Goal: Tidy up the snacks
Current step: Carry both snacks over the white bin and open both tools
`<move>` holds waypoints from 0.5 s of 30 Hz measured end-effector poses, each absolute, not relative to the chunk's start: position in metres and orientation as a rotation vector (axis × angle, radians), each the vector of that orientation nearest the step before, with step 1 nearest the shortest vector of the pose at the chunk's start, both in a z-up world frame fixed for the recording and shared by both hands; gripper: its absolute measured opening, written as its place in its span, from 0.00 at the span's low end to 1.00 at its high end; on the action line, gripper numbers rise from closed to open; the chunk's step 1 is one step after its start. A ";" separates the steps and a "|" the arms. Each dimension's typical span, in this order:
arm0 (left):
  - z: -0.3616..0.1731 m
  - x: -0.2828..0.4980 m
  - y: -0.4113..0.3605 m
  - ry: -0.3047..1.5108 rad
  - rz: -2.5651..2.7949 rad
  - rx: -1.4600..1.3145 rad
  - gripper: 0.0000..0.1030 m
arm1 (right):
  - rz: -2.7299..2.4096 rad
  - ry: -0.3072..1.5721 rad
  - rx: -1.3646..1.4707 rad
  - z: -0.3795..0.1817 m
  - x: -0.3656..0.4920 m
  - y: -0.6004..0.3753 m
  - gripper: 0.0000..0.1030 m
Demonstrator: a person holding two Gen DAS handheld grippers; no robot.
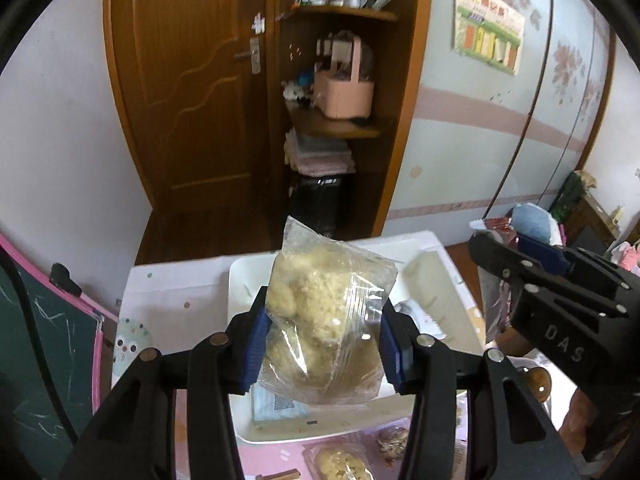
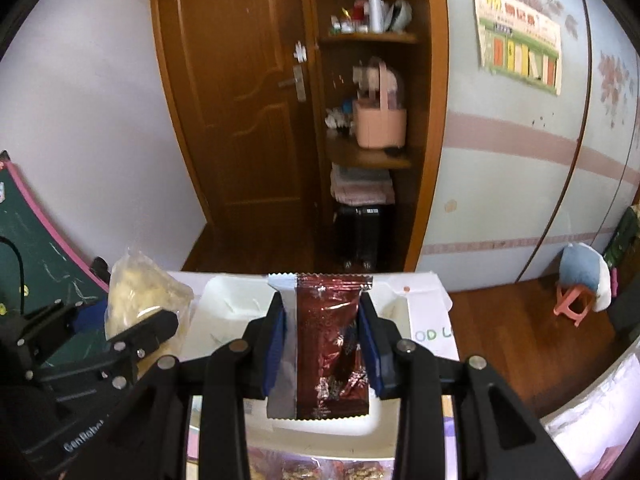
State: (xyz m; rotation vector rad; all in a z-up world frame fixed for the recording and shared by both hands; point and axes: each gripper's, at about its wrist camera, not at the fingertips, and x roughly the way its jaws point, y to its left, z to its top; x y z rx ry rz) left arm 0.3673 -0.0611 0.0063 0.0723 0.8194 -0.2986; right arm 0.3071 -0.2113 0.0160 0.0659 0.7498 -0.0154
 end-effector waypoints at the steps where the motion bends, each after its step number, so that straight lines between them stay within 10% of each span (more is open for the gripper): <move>1: -0.001 0.372 -0.062 0.830 -0.292 0.078 0.45 | -0.014 0.762 0.070 0.011 0.311 -0.212 0.33; 12: -0.046 0.388 -0.058 0.905 -0.280 0.095 0.46 | -0.020 0.845 0.064 -0.024 0.331 -0.208 0.34; 15: -0.052 0.386 -0.059 0.926 -0.299 0.095 0.63 | 0.000 0.856 0.074 -0.029 0.333 -0.207 0.35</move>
